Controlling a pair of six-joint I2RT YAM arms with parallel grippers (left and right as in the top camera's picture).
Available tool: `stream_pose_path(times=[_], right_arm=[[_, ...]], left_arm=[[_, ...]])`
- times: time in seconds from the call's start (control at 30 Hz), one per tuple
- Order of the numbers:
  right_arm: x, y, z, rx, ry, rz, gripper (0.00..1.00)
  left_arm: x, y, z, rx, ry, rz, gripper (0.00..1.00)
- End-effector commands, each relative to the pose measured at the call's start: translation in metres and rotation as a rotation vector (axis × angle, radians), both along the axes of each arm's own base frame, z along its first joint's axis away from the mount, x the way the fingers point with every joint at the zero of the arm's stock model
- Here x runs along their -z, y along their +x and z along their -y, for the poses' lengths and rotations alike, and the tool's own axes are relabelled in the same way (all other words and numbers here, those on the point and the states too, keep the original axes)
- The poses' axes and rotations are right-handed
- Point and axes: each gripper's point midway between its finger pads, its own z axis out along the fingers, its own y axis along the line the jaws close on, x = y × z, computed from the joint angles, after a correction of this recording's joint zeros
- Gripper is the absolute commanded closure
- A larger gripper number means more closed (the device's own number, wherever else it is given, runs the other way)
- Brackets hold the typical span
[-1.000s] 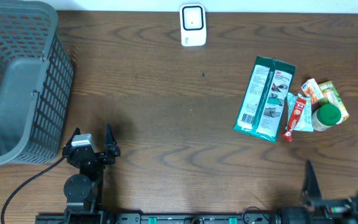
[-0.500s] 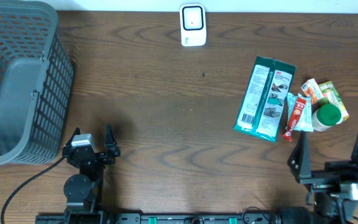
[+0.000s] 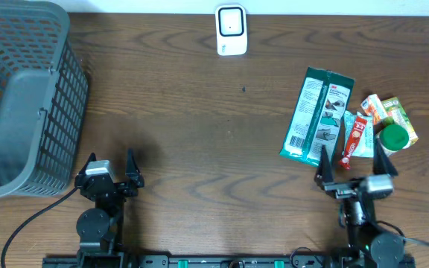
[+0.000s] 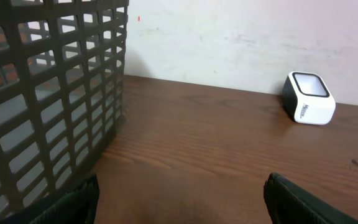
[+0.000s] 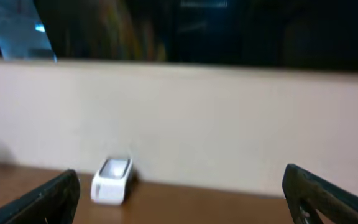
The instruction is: Scan the item barcode
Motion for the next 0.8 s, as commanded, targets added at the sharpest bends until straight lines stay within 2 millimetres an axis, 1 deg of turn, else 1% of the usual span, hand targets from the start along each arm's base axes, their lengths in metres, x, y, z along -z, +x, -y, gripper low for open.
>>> stream_pose_path(times=[0.0,0.1,0.17,0.23,0.3,0.77], right_arm=[[0.018,0.004,-0.005,-0.026,0.015,-0.077,0.01],[0.055,0.010,-0.005,-0.024,0.008,-0.231,0.01],[0.076,0.011,-0.004,-0.017,0.006,-0.316,0.01],[0.093,0.010,-0.004,-0.014,0.003,-0.383,0.01],[0.089,0.010,-0.004,-0.015,0.003,-0.371,0.01],[0.091,0.010,-0.004,-0.015,0.003,-0.377,0.01]], left_arm=[[0.017,-0.001,-0.001,-0.007,0.016,-0.054,0.14],[0.017,-0.001,-0.001,-0.007,0.016,-0.054,0.15],[0.017,-0.001,-0.001,-0.007,0.016,-0.054,0.14],[0.017,-0.001,-0.001,-0.007,0.016,-0.054,0.14],[0.017,-0.001,-0.001,-0.007,0.016,-0.054,0.15],[0.017,-0.001,-0.001,-0.007,0.016,-0.054,0.15]])
